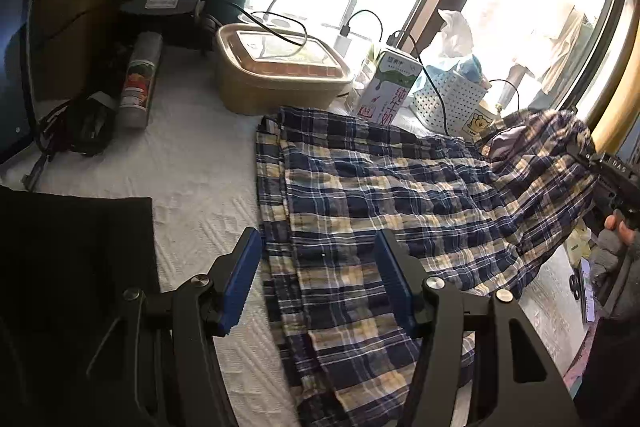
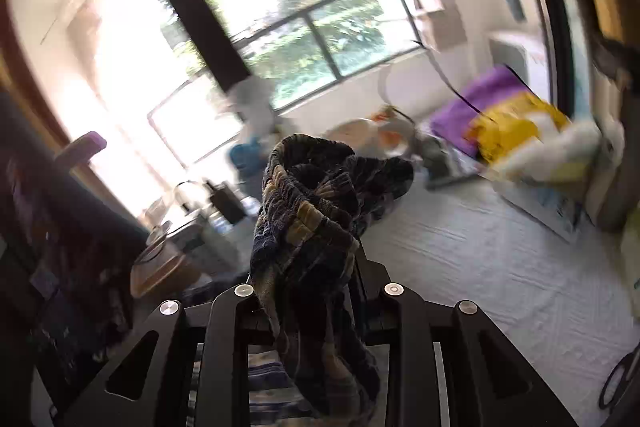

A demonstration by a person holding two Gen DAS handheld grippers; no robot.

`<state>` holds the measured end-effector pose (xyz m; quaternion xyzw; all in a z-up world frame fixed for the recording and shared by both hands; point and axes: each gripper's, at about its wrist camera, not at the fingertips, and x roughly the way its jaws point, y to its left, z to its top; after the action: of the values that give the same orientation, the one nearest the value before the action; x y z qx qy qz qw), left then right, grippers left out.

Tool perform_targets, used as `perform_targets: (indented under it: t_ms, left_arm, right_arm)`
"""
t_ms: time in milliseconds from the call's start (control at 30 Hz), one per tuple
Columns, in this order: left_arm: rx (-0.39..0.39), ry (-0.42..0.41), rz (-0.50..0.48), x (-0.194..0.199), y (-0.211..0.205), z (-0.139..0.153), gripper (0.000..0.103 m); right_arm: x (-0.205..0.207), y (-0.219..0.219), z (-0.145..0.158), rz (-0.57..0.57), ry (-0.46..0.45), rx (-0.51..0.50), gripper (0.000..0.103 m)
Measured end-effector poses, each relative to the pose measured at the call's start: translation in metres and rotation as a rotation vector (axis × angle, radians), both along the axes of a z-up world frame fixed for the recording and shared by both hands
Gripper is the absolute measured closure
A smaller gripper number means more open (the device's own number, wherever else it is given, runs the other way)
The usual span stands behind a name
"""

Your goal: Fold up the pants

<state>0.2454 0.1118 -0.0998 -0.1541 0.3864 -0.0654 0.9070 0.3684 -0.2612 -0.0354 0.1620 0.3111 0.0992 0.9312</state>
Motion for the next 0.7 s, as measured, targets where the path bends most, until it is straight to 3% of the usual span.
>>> perform_targets:
  t_ms: [300,700]
  left_arm:
    - [-0.028,-0.037,0.016,-0.011,0.028,0.002,0.044]
    - [-0.07,-0.017,0.063,-0.028,0.069,-0.012,0.044]
  right_arm:
    - [-0.014,0.115,0.004,0.184,-0.006,-0.115,0.076]
    - [-0.042,0.252,-0.057,0.435,0.102,-0.279,0.076]
